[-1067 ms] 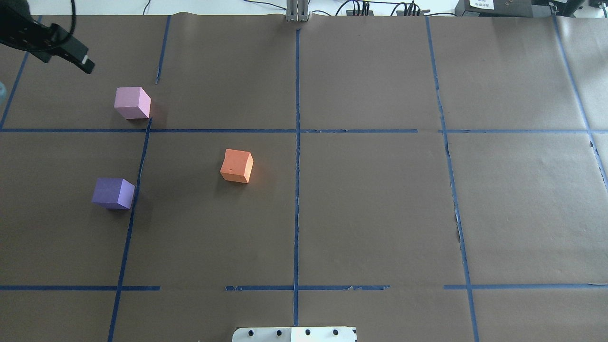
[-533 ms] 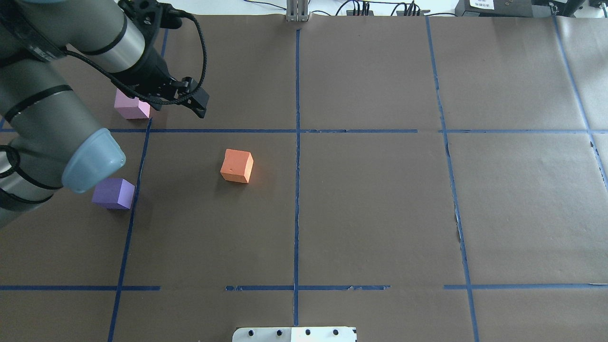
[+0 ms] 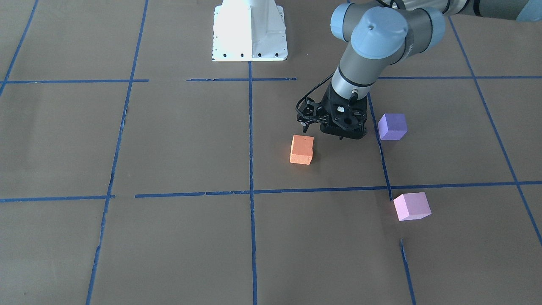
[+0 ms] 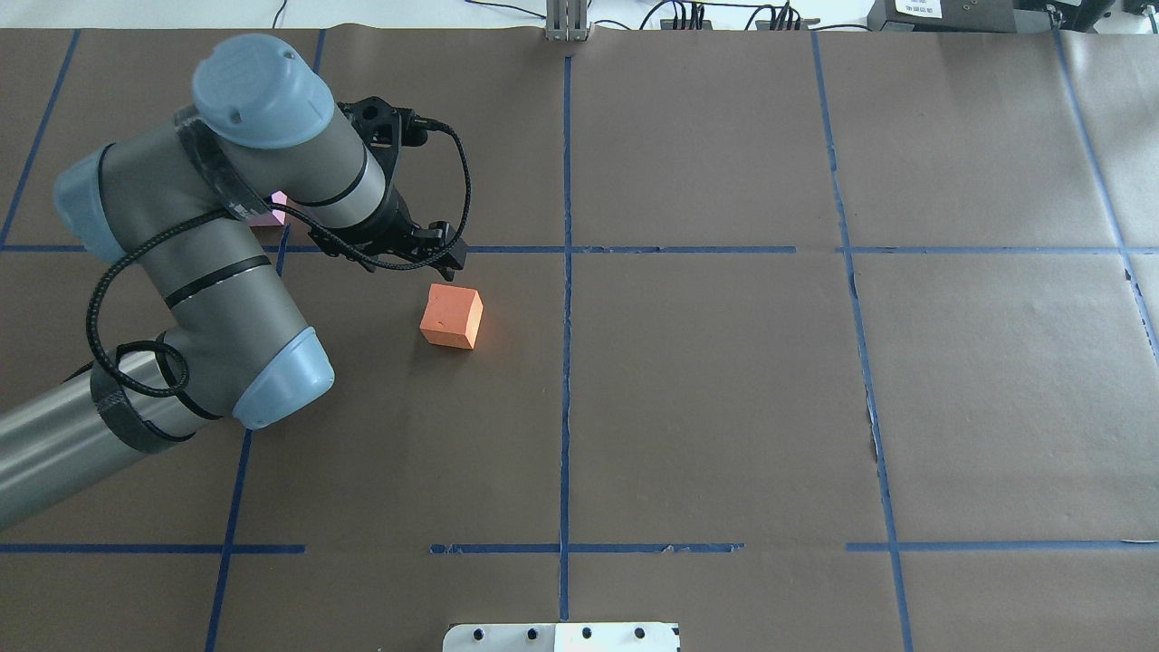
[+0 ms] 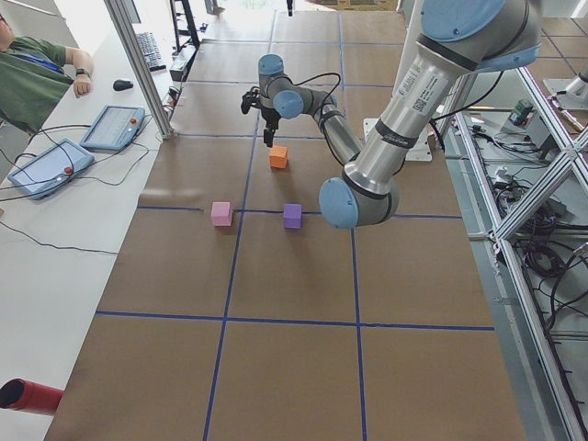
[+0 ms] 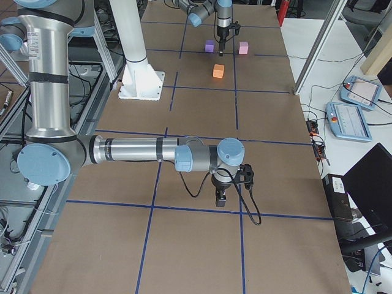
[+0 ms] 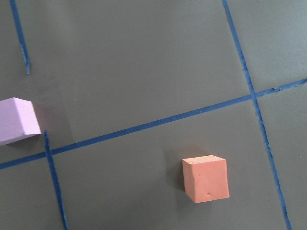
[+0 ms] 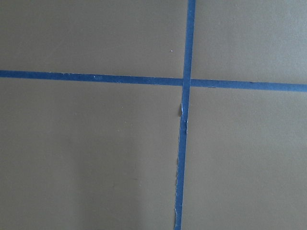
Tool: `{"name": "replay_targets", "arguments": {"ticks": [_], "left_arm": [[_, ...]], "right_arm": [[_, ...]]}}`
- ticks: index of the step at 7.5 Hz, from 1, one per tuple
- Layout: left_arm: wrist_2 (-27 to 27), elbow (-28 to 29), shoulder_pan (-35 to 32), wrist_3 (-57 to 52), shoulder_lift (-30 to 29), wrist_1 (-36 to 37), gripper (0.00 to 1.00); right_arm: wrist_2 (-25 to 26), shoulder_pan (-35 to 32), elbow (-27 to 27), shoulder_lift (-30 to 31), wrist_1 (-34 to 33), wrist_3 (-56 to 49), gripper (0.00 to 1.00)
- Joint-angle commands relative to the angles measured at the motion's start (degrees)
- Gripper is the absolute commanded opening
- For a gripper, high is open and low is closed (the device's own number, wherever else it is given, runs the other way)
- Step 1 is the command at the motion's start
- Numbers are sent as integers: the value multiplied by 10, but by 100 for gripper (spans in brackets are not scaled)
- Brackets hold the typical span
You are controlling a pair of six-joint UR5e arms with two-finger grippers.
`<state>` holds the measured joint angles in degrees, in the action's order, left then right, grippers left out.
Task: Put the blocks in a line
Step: 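Reach the left gripper down over the orange cube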
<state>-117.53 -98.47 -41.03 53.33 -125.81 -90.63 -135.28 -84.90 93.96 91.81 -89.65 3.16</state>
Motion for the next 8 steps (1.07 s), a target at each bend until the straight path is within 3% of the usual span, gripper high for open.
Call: {"name": "replay_targets", "arguments": {"ticks": [1,5,8], "left_arm": [[19,52,10,11,-28,-2,100],[20,114,30,19,-39,-45,100],[20,119,39,24,-39,-57,100]], "right_arm": [[-1,0,-1,0,0,0,100],[0,0,0,0,0,0,100],[0,0,0,0,0,0,100]]}}
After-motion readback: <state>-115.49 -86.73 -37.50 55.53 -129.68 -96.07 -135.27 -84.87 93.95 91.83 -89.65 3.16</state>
